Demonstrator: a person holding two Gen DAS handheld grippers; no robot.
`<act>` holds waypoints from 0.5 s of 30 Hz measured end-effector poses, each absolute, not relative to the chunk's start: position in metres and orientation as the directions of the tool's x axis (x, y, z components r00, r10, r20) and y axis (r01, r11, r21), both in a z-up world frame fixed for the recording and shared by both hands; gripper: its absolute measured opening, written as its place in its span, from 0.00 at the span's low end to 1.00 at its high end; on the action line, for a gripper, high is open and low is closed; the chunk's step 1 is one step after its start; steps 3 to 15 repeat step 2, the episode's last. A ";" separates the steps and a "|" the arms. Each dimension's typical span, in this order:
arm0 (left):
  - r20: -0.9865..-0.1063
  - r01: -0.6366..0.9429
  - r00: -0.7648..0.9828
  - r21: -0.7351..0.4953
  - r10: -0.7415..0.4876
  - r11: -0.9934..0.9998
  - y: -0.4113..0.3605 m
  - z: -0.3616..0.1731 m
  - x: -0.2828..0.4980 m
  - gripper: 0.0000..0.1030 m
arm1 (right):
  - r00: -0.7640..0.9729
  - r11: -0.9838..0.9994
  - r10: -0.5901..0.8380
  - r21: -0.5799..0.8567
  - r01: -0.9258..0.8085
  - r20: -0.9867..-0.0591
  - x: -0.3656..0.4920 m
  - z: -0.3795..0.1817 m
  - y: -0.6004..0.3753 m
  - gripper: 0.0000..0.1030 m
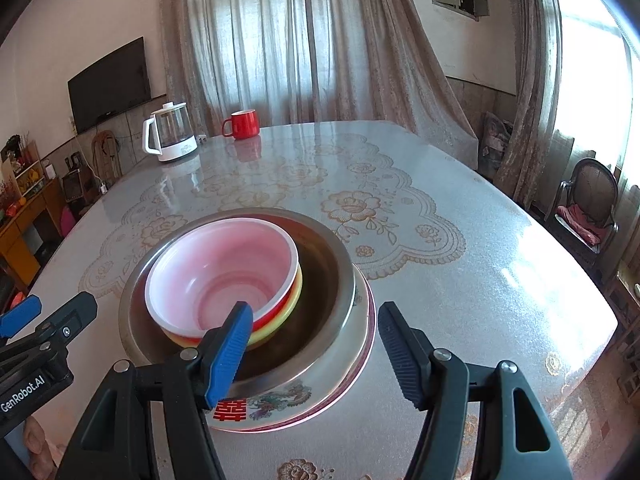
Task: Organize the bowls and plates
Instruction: 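Open the right gripper and withdraw from the red bowl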
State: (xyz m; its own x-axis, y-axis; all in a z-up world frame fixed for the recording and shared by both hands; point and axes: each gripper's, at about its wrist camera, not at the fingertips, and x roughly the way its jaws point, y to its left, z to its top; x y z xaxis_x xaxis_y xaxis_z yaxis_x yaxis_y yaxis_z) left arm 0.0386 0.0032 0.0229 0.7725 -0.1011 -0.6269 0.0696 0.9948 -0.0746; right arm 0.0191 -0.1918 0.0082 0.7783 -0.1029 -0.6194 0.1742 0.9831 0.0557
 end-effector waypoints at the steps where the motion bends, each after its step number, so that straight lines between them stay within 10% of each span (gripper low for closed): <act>1: -0.629 0.071 0.771 -0.072 -0.101 0.995 0.003 0.023 0.039 0.94 | 0.781 0.983 -0.100 0.060 0.174 -0.617 0.019 0.009 -0.193 0.64; 15: -0.630 0.073 0.771 -0.065 -0.097 0.995 0.002 0.022 0.039 0.96 | 0.784 0.983 -0.100 0.063 0.174 -0.613 0.019 0.010 -0.194 0.64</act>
